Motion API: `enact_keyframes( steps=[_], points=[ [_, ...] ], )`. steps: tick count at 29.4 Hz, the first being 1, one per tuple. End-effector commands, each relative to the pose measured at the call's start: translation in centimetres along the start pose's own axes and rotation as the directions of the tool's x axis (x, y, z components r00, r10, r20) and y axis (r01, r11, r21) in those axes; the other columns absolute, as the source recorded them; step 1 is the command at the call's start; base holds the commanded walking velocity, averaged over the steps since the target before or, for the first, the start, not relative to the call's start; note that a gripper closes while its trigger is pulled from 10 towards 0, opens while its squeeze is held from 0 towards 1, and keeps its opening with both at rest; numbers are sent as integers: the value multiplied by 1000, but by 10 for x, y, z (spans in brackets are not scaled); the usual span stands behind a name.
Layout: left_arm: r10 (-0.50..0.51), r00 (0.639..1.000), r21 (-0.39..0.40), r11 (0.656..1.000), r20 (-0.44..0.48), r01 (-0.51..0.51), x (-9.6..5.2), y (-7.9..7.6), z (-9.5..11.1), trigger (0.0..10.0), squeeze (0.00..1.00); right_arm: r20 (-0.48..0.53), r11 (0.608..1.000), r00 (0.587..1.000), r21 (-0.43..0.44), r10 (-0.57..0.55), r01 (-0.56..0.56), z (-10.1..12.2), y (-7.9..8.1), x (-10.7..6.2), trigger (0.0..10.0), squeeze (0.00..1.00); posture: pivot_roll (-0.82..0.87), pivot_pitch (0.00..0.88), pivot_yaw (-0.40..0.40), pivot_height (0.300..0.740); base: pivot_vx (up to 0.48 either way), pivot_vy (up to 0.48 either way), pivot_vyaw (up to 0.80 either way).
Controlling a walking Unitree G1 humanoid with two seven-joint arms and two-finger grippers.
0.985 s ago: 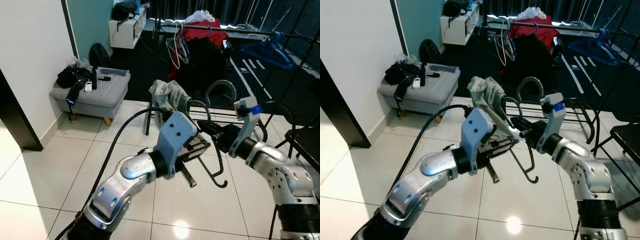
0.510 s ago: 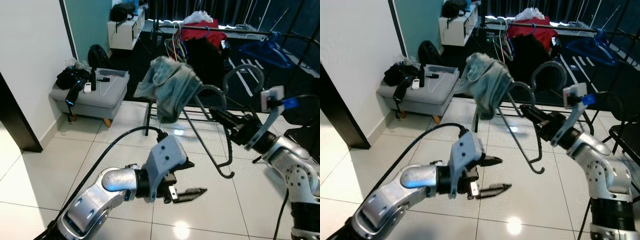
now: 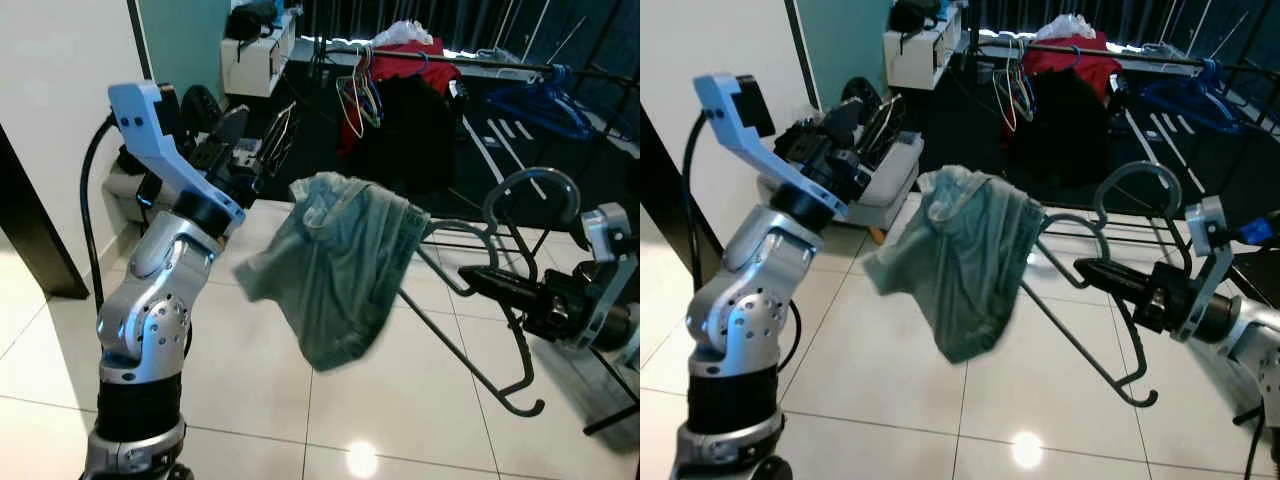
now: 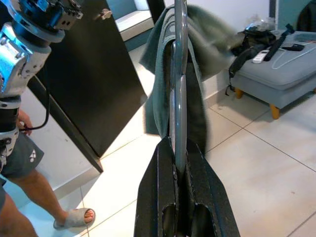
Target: Hang hanger
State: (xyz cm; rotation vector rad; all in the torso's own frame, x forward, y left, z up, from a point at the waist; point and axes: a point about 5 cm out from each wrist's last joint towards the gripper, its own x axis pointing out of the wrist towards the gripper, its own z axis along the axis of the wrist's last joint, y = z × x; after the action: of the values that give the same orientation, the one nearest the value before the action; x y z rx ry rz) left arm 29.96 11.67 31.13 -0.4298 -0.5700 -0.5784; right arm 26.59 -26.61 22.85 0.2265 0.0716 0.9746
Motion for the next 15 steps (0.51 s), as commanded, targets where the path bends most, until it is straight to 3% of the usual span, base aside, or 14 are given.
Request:
enact_keyframes(
  steps=[1, 3, 4, 5, 6, 7, 8, 9, 11, 13, 15],
  points=[
    [0, 1000, -19, 1000, -12, 0, 0, -1, -3, 10000, 0, 16, 1000, 1000, 1, 24, -25, 3, 2, 1, 10000, 0, -18, 73, -66, 740, 0, 0, 0],
    [0, 1000, -19, 1000, -12, 0, 0, -1, -3, 10000, 0, 16, 1000, 1000, 1, 24, -25, 3, 2, 1, 10000, 0, -18, 73, -66, 740, 0, 0, 0],
    [-46, 998, -47, 998, 38, 48, -2, 3, 10, 10000, 0, 28, 1000, 999, 24, 17, -18, 4, 0, -6, 10000, 0, -27, 71, -66, 740, 0, 0, 0],
    [-174, 984, -76, 981, 41, 177, -14, 1, 19, 10000, 0, 62, 999, 998, 32, 20, -22, 10, 0, -14, 10000, 0, -16, 63, -67, 740, 0, 0, 0],
    [-174, 984, -76, 981, 41, 177, -14, 1, 19, 10000, 0, 62, 999, 998, 32, 20, -22, 10, 0, -14, 10000, 0, -16, 63, -67, 740, 0, 0, 0],
    [-255, 967, -88, 963, -3, 254, -23, -2, 17, 10000, 0, 130, 998, 990, 34, 48, -53, 21, 3, -16, 10000, 0, -18, 63, -65, 740, 0, 0, 0],
    [-255, 967, -88, 963, -3, 254, -23, -2, 17, 10000, 0, 130, 998, 990, 34, 48, -53, 21, 3, -16, 10000, 0, -18, 63, -65, 740, 0, 0, 0],
    [-299, 949, -64, 954, -103, 294, -32, -5, 3, 10000, 0, 258, 988, 956, 20, 141, -151, 42, 12, -15, 10000, 0, -19, 60, -66, 740, 0, 0, 0],
    [-299, 949, -64, 954, -103, 294, -32, -5, 3, 10000, 0, 258, 988, 956, 20, 141, -151, 42, 12, -15, 10000, 0, -19, 60, -66, 740, 0, 0, 0],
    [-182, 978, 23, 982, -104, 185, -26, 2, -2, 10000, 0, 322, 974, 925, 34, 203, -226, 46, 17, -11, 10000, 0, -19, 60, -66, 740, 0, 0, 0],
    [-182, 978, 23, 982, -104, 185, -26, 2, -2, 10000, 0, 322, 974, 925, 34, 203, -226, 46, 17, -11, 10000, 0, -19, 60, -66, 740, 0, 0, 0]
  ],
)
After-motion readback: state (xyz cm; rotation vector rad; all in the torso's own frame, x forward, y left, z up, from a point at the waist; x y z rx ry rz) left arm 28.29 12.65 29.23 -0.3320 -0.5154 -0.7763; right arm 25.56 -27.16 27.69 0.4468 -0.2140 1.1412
